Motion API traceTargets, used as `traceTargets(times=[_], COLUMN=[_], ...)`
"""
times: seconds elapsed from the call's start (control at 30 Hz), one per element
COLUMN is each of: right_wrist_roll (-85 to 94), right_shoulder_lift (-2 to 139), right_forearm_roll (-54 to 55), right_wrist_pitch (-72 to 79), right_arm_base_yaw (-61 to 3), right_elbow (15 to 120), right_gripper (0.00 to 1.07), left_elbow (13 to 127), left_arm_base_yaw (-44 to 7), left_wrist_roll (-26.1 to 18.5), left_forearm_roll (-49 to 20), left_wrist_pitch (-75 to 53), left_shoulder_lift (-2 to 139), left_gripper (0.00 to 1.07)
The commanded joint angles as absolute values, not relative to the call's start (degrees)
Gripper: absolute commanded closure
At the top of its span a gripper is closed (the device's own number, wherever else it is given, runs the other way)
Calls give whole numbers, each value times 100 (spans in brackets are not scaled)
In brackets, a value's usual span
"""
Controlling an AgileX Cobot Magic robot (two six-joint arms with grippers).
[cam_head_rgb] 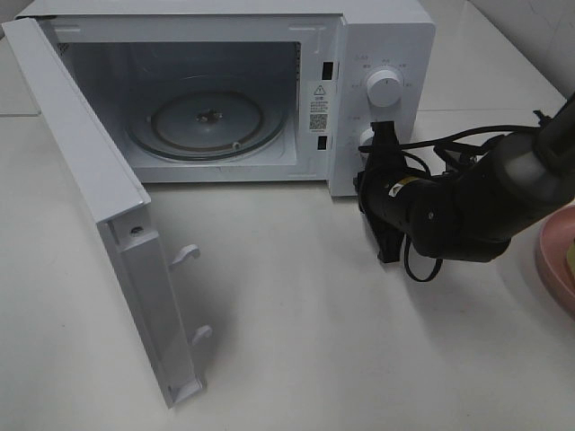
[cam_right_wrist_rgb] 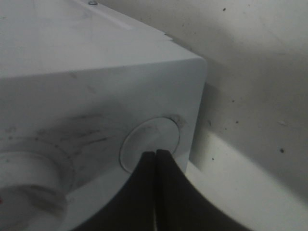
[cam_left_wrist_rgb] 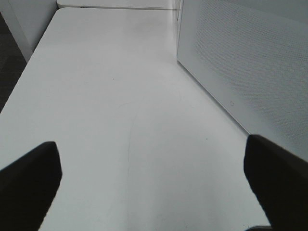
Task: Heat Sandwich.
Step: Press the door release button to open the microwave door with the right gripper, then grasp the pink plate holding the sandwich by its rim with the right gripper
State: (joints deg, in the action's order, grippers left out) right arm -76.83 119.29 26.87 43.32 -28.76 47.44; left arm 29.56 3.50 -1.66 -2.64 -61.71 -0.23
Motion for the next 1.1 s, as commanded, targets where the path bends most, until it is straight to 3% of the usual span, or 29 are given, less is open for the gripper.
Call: traceTargets(times=[0.03,0.5,0.9,1.1], right_wrist_roll=[-7586,-5816,-3913,-3249], right_shoulder_lift=[11723,10600,9815,9654], right_forearm_roll=[2561,2429,430,0], right_wrist_pitch=[4142,2194,34,-762], right_arm_base_yaw=[-2893,-2893,-2876,-2876], right_elbow=[4618,4360,4372,4372], right_gripper=[107,107,106,104], left_elbow=[2956,2956,2956,2956], left_arm_base_yaw=[384,384,384,384], left_wrist_roll=[-160,-160,-160,-160], left_forearm_roll=[-286,-286,-286,-286], left_wrist_pitch=[-6113,-6113,-6113,-6113], left_shoulder_lift=[-143,-143,-143,-143], left_gripper=[9,9,9,9])
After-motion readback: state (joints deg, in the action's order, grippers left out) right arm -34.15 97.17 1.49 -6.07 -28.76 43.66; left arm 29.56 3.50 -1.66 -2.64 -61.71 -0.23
